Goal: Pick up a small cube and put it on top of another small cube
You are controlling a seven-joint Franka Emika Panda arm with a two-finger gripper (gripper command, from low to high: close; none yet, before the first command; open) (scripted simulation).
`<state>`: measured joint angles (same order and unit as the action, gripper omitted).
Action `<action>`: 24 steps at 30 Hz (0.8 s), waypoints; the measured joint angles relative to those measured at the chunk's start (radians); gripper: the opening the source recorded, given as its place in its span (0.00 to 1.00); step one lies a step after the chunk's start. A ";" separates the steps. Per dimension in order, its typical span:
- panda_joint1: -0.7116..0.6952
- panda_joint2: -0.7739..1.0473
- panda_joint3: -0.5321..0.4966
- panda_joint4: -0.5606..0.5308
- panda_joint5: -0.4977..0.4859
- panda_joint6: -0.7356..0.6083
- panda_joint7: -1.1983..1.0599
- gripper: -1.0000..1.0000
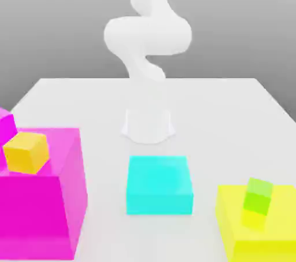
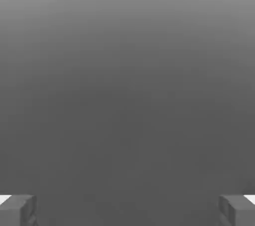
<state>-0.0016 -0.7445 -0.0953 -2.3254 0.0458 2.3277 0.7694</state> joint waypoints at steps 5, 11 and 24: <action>-0.049 0.156 -0.227 -0.091 0.111 0.098 -0.029 0.50; -0.131 0.357 -0.511 -0.208 0.281 0.227 -0.078 0.50; -0.312 0.622 -0.577 -0.406 0.225 0.416 0.303 0.50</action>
<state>-0.3140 -0.1223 -0.6720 -2.7319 0.2705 2.7440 1.0723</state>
